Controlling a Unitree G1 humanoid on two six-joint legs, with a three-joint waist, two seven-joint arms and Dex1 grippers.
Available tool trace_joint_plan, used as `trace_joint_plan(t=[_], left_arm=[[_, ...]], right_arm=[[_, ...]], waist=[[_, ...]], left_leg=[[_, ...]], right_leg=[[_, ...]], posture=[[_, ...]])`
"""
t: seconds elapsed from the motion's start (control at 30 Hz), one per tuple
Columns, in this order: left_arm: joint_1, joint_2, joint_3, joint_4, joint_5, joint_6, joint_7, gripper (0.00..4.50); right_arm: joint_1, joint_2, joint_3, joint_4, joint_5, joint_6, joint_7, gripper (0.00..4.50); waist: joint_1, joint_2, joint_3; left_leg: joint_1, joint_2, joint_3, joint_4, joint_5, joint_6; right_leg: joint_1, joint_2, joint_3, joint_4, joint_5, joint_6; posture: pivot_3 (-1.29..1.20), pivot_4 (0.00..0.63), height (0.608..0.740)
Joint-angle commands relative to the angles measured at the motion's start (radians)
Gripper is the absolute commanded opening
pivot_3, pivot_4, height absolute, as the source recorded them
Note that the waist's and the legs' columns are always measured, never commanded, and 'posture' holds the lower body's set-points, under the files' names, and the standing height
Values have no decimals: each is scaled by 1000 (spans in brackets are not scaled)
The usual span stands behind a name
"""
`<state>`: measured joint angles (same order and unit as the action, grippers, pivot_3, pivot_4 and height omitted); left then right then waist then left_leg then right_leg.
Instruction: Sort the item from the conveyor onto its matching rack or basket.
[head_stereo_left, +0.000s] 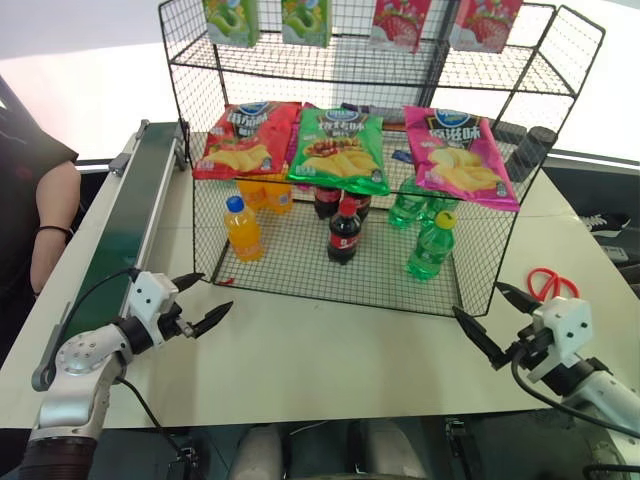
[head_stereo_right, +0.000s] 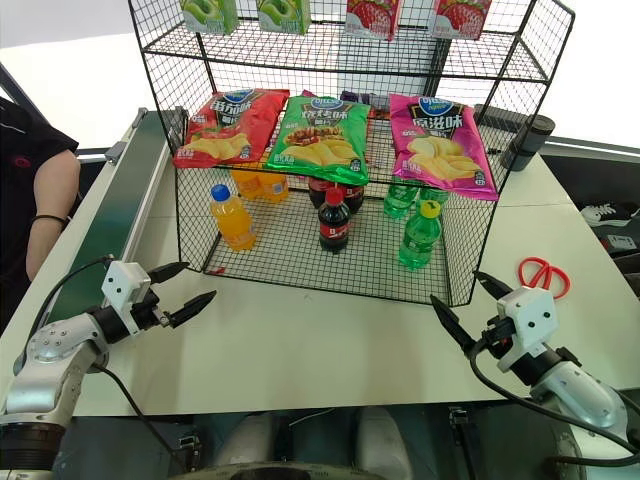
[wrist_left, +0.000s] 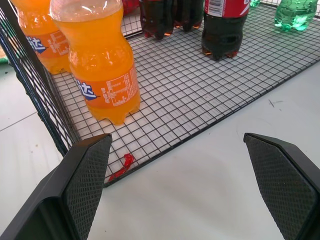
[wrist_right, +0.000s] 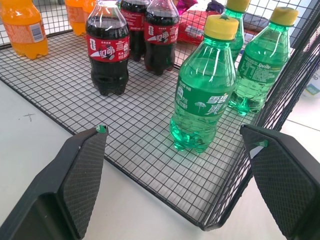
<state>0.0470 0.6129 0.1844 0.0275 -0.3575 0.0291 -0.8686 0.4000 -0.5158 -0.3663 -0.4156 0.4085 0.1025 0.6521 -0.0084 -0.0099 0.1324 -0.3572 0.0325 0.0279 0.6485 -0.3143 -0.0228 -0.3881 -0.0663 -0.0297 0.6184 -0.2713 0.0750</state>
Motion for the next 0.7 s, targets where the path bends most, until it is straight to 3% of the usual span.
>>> trace_joint_plan(t=[0.03, 0.7], left_arm=[[-1, 7, 26, -6, -4, -19, -2, 4500], [-2, 0, 20, -16, -5, -2, 23, 4500]], right_arm=[[2, 6, -12, -20, 10, -19, 3, 4401], [-17, 13, 13, -4, -9, -18, -1, 4401]], waist=[[0, 0, 0], [0, 0, 0]], left_leg=[[0, 0, 0, 0, 0, 0], [0, 0, 0, 0, 0, 0]], right_leg=[[0, 0, 0, 0, 0, 0], [0, -1, 0, 0, 0, 0]], posture=[[0, 150, 740], [0, 150, 740]])
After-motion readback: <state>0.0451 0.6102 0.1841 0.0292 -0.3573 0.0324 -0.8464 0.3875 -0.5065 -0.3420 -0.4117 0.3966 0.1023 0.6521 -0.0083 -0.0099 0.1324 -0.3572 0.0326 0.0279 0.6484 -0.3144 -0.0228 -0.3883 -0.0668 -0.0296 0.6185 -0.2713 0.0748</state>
